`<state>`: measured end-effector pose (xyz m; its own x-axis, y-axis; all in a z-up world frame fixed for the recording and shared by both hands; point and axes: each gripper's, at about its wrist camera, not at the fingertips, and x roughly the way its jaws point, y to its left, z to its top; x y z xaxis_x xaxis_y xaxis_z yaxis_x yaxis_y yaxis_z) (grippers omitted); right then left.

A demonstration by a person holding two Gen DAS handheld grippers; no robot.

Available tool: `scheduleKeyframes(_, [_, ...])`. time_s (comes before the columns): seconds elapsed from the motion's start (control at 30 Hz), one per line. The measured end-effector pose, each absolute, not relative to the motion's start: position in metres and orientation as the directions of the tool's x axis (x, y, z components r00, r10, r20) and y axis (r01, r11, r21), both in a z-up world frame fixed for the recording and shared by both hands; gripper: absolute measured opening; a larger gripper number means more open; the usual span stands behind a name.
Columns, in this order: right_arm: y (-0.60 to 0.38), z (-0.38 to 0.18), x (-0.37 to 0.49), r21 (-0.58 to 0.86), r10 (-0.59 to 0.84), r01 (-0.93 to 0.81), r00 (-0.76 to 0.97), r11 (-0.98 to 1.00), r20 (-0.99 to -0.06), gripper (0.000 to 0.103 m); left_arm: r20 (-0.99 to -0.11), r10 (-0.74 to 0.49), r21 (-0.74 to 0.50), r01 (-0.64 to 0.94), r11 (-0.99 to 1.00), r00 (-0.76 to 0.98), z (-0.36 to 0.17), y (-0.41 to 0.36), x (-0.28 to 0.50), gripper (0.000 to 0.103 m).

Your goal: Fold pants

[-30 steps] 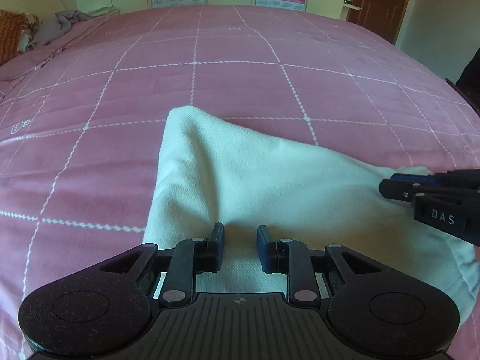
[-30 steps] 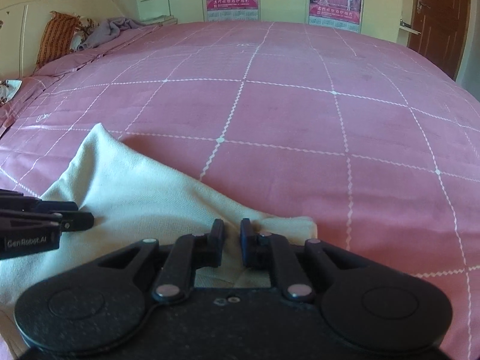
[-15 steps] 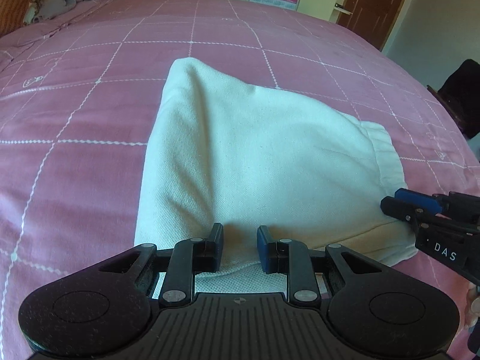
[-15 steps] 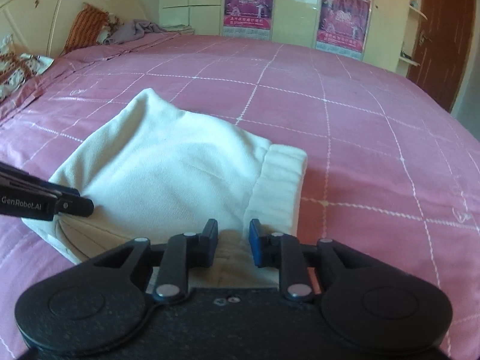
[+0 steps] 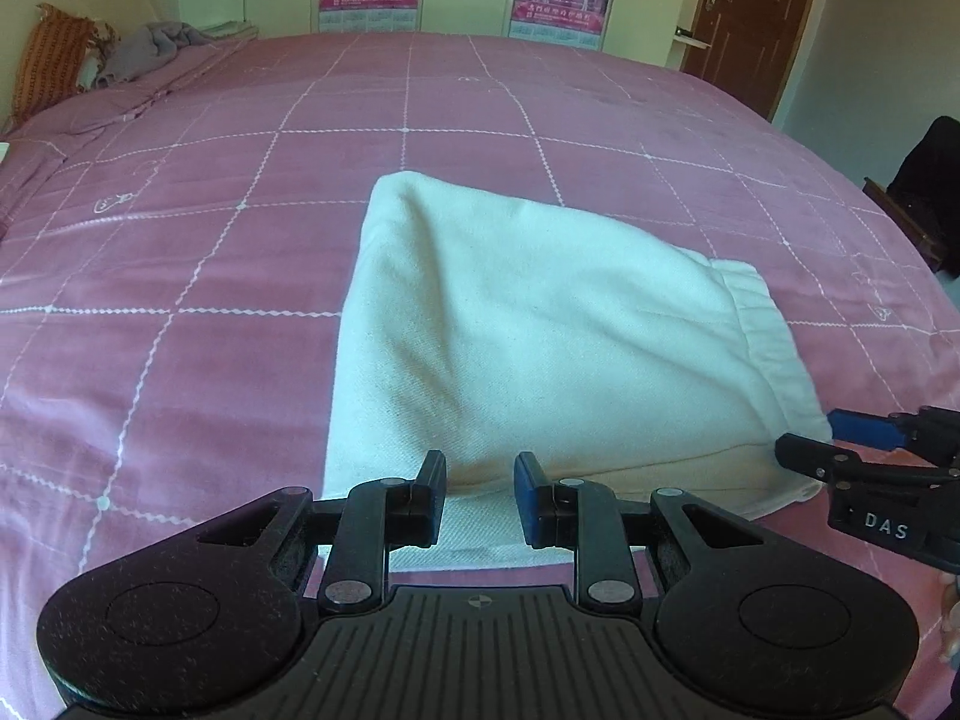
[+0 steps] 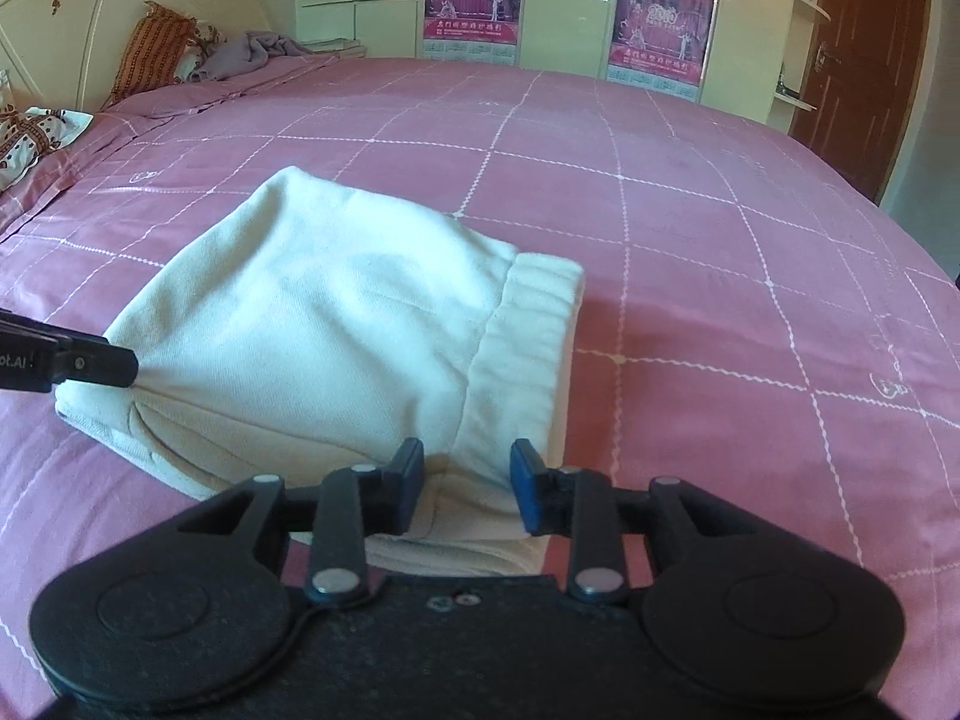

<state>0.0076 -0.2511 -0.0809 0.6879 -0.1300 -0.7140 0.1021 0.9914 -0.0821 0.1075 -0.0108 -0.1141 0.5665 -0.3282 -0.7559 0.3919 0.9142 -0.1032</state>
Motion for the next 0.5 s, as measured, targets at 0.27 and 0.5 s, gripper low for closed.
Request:
scheduleKeyframes(0.27, [-0.274, -0.079, -0.007, 0.059, -0.073, 0.168, 0.682, 0.984, -0.727, 0.07, -0.774, -0.298, -0.147, 0.299, 0.943, 0.559, -0.132, 0.023, 0.115, 0.025])
scheduleKeyframes(0.5, [-0.304, -0.095, -0.004, 0.271, 0.038, 0.249, 0.667, 0.93, -0.744, 0.081, -0.758, -0.431, -0.349, 0.253, 0.902, 0.489, -0.146, 0.047, 0.141, 0.026])
